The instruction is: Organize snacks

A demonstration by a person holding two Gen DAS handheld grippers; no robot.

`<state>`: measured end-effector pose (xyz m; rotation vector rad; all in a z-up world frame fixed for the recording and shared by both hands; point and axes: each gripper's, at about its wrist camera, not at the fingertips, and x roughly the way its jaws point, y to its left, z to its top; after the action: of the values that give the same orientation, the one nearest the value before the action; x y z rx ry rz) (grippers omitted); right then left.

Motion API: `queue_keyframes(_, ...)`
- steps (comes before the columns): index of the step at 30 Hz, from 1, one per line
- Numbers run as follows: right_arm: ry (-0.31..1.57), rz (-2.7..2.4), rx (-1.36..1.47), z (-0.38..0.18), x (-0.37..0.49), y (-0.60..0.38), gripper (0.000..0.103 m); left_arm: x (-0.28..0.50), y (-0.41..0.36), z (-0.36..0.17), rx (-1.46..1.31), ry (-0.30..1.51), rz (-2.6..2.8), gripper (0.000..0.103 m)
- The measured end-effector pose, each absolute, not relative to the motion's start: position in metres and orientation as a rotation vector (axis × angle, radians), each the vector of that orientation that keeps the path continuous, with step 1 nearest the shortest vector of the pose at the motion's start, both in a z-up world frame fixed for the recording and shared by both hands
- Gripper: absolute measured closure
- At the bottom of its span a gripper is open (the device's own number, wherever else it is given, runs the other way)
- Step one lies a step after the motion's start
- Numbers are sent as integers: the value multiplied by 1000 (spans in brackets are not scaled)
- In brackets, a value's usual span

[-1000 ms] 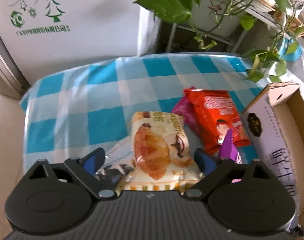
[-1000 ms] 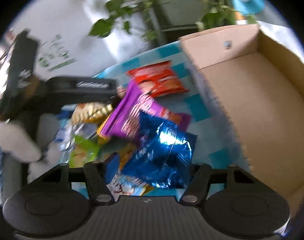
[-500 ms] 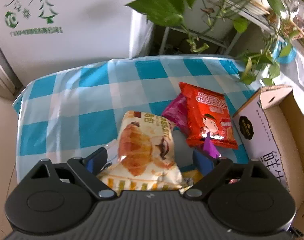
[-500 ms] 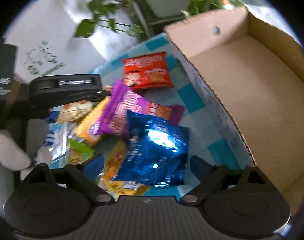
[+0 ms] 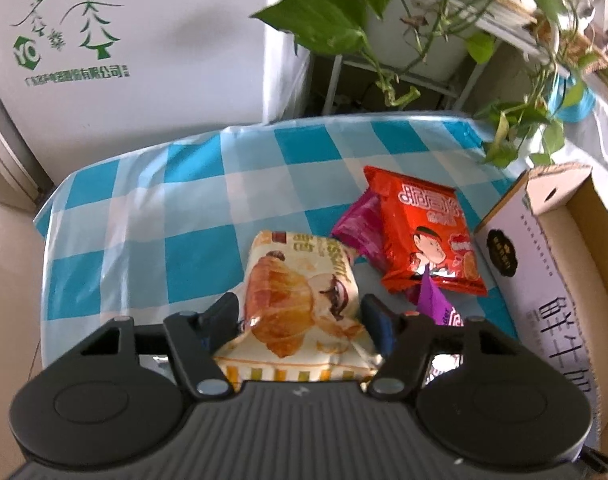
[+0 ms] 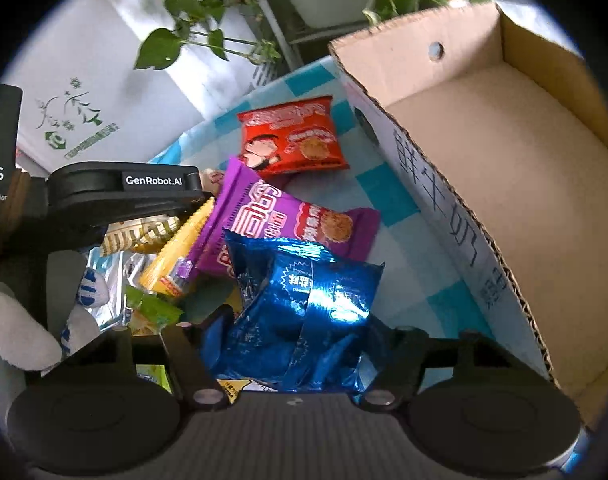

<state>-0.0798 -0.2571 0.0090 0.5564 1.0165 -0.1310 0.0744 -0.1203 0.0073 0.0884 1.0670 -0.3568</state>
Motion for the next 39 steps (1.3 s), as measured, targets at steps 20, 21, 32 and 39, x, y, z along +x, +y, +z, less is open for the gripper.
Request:
queue_keyframes(20, 888, -130, 403, 41, -85, -255, 30, 48, -99, 42, 57, 926, -389, 49)
queue_keyframes(21, 887, -132, 405, 41, -86, -256, 30, 48, -99, 43, 56, 924, -391, 49)
queue_keyframes(32, 895, -160, 417, 38, -87, -258, 30, 52, -89, 46, -17, 946, -404, 51)
queue_keyframes(39, 894, -149, 453, 42, -87, -260, 30, 64, -88, 39, -56, 989, -393, 30)
